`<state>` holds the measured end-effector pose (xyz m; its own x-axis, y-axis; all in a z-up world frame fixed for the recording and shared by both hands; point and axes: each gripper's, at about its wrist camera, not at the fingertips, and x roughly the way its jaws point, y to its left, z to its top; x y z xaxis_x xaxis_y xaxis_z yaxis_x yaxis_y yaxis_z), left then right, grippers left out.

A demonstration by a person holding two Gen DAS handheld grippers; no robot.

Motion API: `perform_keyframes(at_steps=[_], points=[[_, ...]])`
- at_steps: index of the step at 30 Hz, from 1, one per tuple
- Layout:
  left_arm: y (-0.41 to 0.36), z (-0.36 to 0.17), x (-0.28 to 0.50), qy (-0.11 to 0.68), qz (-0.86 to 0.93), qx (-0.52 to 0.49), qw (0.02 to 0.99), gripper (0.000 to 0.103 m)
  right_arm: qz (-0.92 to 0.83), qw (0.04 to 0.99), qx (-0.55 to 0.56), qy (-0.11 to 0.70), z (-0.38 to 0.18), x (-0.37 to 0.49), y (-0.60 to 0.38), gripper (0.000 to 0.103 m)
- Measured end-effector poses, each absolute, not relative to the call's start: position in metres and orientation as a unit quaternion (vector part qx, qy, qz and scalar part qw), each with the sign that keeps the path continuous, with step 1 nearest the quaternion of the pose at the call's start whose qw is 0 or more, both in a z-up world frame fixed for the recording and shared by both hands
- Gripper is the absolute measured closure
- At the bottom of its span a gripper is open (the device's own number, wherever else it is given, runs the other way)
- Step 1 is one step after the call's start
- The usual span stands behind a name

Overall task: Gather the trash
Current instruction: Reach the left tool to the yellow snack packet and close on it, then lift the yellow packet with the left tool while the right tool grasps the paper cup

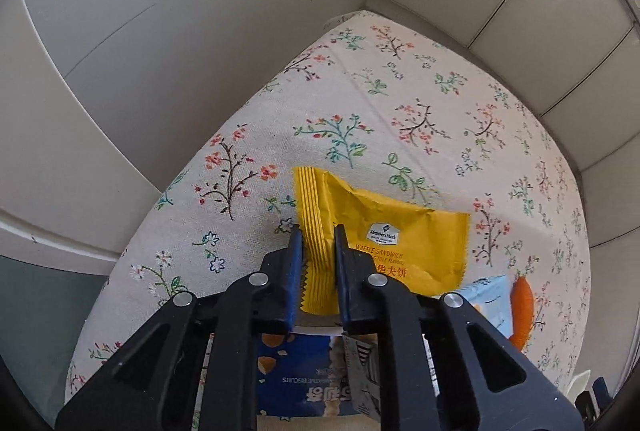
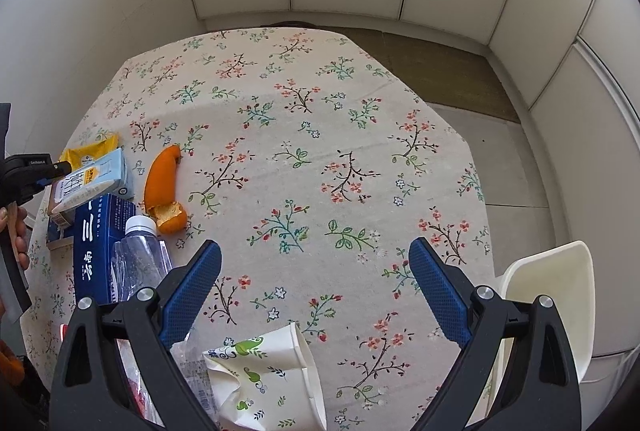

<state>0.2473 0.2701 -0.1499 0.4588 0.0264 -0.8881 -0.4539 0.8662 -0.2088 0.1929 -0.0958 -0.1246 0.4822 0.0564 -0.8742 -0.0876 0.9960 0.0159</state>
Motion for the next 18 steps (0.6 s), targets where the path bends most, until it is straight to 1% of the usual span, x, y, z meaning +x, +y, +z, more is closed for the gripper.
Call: perform_keyframes(at_steps=[5,11,18], points=[[0.26,-0.121,0.241,0.47,0.124,-0.219,0.846,0.089,0.074,0.853,0.006,0.517,-0.122,0.188,-0.098,0.011],[0.249,-0.082,0.235,0.427,0.104,-0.222,0.87,0.09,0.168,0.83,0.019,0.531,-0.118,0.174,-0.088,0.011],[0.234,-0.036,0.21,0.386,0.065,-0.22,0.894,0.09,0.25,0.804,-0.001,0.54,-0.119,0.156,-0.066,0.011]])
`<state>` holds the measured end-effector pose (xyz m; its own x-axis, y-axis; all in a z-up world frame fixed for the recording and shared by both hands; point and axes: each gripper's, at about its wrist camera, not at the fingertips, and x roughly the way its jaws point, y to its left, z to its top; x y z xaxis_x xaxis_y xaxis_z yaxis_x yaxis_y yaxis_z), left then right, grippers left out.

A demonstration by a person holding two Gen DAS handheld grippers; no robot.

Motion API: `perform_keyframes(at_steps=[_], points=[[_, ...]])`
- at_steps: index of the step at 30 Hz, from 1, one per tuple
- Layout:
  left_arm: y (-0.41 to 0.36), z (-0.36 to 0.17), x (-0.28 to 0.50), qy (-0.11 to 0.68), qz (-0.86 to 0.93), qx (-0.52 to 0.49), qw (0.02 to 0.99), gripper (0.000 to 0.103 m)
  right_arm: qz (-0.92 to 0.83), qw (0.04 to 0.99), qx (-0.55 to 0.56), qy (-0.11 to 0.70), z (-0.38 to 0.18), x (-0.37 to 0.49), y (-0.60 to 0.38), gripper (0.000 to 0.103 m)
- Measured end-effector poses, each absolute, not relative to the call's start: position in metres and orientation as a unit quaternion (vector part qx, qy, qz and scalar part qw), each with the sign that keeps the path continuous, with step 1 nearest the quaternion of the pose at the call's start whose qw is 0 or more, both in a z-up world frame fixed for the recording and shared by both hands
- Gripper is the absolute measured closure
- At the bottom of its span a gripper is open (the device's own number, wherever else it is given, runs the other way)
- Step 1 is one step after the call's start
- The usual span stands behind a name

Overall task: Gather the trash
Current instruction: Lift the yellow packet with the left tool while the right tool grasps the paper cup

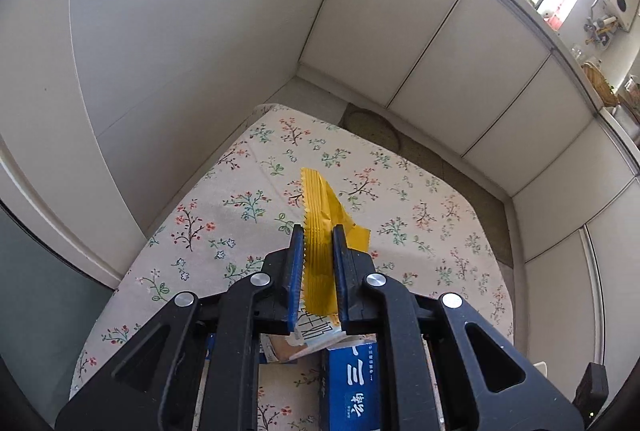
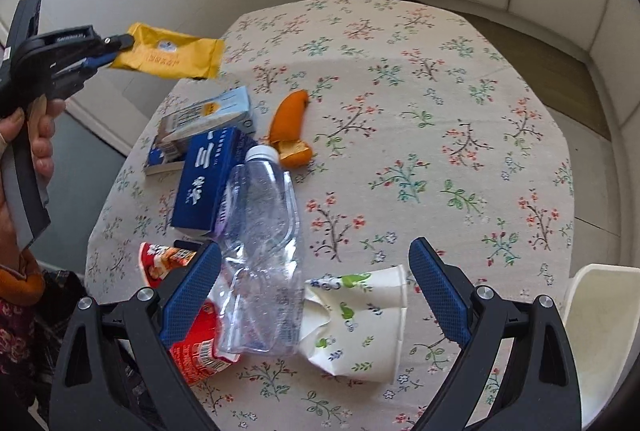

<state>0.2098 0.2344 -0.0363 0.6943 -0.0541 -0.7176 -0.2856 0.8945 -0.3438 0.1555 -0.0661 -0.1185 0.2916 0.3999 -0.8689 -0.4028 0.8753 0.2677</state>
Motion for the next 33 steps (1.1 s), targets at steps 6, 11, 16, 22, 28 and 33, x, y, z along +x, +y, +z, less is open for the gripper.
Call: perform_keyframes(at_steps=[6,11,16,22,28,33], points=[[0.228,-0.013,0.191,0.371,0.046,-0.212,0.903,0.09,0.368,0.78,-0.065,0.502,-0.105,0.118,-0.018,0.011],[0.227,0.003,0.177,0.352,0.048,-0.189,0.915,0.09,0.347,0.785,-0.12,0.499,-0.114,0.108,0.0,0.011],[0.228,0.001,0.178,0.356,0.044,-0.185,0.915,0.09,0.269,0.796,-0.068,0.538,-0.122,0.14,-0.043,0.011],[0.228,0.001,0.181,0.359,0.036,-0.195,0.912,0.09,0.188,0.769,0.018,0.61,-0.151,0.157,-0.109,0.011],[0.22,0.0,0.181,0.366,0.026,-0.195,0.909,0.09,0.172,0.758,0.059,0.626,-0.164,0.148,-0.134,0.013],[0.211,-0.004,0.182,0.374,0.018,-0.188,0.908,0.09,0.187,0.736,0.065,0.647,-0.181,0.143,-0.125,0.073]])
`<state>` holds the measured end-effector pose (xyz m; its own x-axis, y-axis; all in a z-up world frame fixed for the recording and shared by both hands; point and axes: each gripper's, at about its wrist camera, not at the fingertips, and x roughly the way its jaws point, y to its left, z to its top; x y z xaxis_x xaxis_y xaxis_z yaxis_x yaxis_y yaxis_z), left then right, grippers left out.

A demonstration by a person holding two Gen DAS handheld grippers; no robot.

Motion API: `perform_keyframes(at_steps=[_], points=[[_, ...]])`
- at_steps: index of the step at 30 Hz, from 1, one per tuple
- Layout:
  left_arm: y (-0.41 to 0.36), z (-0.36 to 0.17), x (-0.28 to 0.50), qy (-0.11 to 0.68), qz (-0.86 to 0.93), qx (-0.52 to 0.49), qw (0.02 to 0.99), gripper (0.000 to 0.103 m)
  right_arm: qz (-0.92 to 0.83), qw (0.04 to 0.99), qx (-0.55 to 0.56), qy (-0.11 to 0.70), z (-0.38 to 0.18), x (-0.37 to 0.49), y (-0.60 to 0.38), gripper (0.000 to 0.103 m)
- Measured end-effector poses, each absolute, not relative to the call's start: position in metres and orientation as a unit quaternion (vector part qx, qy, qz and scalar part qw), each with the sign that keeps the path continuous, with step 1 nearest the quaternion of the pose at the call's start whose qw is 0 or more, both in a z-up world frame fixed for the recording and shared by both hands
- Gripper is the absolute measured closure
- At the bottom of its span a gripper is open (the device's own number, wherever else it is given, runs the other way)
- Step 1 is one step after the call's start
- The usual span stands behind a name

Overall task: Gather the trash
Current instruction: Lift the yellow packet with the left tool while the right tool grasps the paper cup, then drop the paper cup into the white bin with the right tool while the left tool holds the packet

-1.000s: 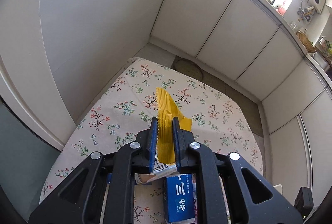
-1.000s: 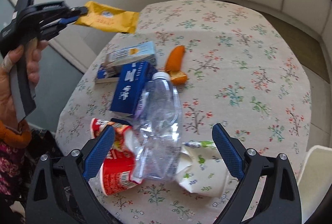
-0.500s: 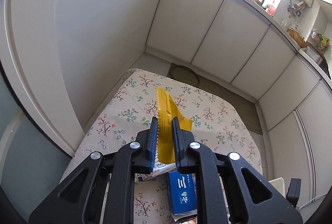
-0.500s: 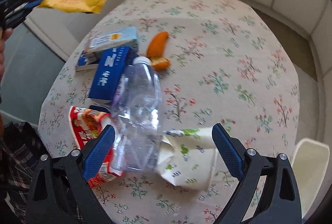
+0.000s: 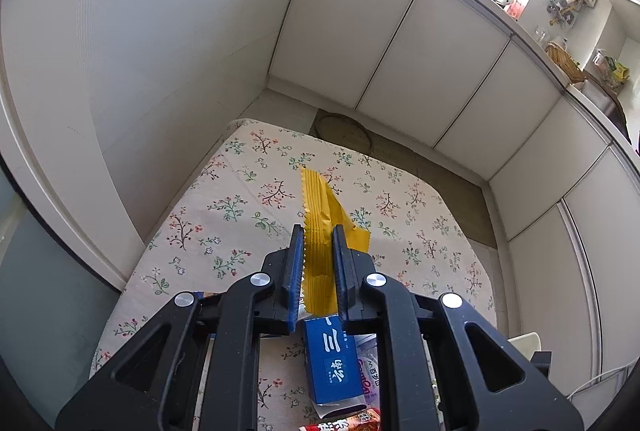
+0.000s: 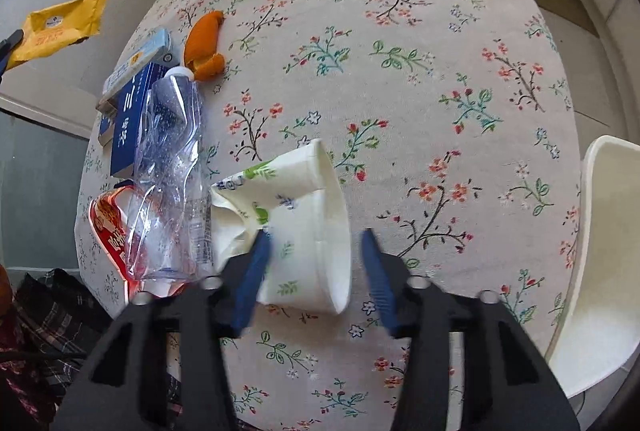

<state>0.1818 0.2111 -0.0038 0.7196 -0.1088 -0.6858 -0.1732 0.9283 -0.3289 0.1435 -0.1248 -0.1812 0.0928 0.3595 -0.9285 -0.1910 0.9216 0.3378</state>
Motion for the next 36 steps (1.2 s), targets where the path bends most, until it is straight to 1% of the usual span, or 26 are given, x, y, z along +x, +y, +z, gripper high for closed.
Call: perform_keyframes(at_steps=[1,3,10,19,25,36], points=[[0.209,-0.004,0.181,0.374,0.016,-0.187,0.908,0.09,0.193,0.738,0.067,0.643,-0.179,0.142,-0.124,0.075],[0.207,-0.003,0.181,0.374,0.013,-0.184,0.909,0.09,0.198,0.751,0.057,0.627,-0.168,0.139,-0.12,0.085],[0.194,0.001,0.181,0.369,0.003,-0.181,0.912,0.09,0.194,0.794,0.062,0.573,-0.134,0.139,-0.121,0.099],[0.176,0.009,0.181,0.357,-0.01,-0.179,0.917,0.09,0.156,0.856,0.054,0.49,-0.09,0.14,-0.133,0.1],[0.157,0.013,0.184,0.351,-0.026,-0.178,0.919,0.09,0.1,0.891,0.05,0.439,-0.07,0.138,-0.154,0.1],[0.102,0.014,0.191,0.355,-0.067,-0.165,0.918,0.09,0.011,0.909,0.04,0.414,-0.057,0.129,-0.207,0.1]])
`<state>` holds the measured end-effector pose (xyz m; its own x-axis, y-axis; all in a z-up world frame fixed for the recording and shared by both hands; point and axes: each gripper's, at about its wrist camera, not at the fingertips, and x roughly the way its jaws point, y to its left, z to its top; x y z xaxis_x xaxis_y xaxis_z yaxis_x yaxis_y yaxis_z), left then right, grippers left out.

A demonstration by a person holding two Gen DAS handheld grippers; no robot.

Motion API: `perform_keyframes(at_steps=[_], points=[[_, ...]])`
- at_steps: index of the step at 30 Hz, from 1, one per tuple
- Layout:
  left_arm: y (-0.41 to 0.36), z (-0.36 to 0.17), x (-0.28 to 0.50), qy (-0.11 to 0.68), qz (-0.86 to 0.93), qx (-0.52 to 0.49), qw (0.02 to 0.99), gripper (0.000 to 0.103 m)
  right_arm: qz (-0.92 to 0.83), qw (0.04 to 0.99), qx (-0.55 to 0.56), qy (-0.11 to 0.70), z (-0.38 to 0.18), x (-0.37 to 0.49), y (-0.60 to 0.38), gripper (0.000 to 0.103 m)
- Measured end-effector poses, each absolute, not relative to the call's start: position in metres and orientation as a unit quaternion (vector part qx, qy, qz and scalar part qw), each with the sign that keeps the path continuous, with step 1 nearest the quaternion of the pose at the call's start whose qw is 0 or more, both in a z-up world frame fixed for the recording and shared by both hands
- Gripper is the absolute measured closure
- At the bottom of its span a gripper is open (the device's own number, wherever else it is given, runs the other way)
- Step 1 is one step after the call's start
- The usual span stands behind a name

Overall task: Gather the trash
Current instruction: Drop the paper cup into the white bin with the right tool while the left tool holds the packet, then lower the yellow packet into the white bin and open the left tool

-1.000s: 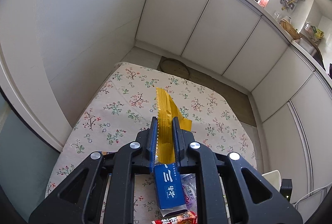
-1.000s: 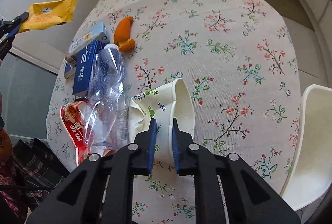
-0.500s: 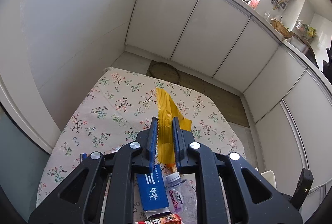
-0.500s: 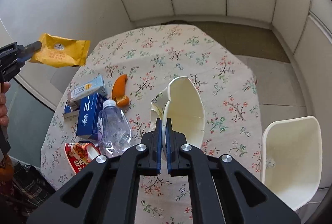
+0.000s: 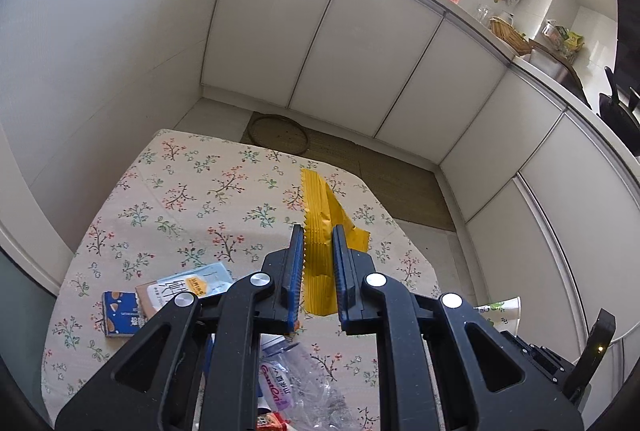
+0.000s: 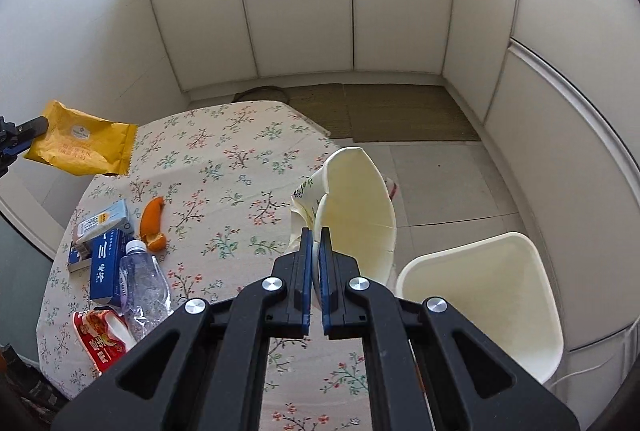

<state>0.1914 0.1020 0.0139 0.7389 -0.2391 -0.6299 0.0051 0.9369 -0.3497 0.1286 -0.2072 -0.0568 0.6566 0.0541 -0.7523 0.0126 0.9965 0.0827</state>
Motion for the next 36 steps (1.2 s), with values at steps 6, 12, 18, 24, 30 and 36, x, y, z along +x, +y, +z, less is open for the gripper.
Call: perform_keyframes(at_steps=[6,12,18,24,30,36], points=[[0.066,0.013,0.192,0.358,-0.095,-0.149,0.917,0.09,-0.044,0.905,0.032,0.423,-0.058,0.122,-0.243,0.1],[0.025,0.012,0.191,0.362,-0.126,-0.13,0.914,0.09,-0.11,0.892,0.027,0.437,-0.065,0.115,-0.284,0.1],[-0.02,0.009,0.19,0.369,-0.159,-0.113,0.909,0.09,-0.149,0.881,0.031,0.447,-0.072,0.103,-0.317,0.099],[-0.064,0.007,0.188,0.37,-0.193,-0.095,0.904,0.09,-0.18,0.877,0.05,0.444,-0.072,0.089,-0.349,0.07],[-0.11,0.003,0.186,0.371,-0.225,-0.077,0.898,0.089,-0.202,0.88,0.064,0.424,-0.069,0.073,-0.374,0.06],[-0.153,-0.004,0.189,0.373,-0.257,-0.066,0.889,0.089,-0.217,0.877,0.077,0.422,-0.074,0.065,-0.397,0.06]])
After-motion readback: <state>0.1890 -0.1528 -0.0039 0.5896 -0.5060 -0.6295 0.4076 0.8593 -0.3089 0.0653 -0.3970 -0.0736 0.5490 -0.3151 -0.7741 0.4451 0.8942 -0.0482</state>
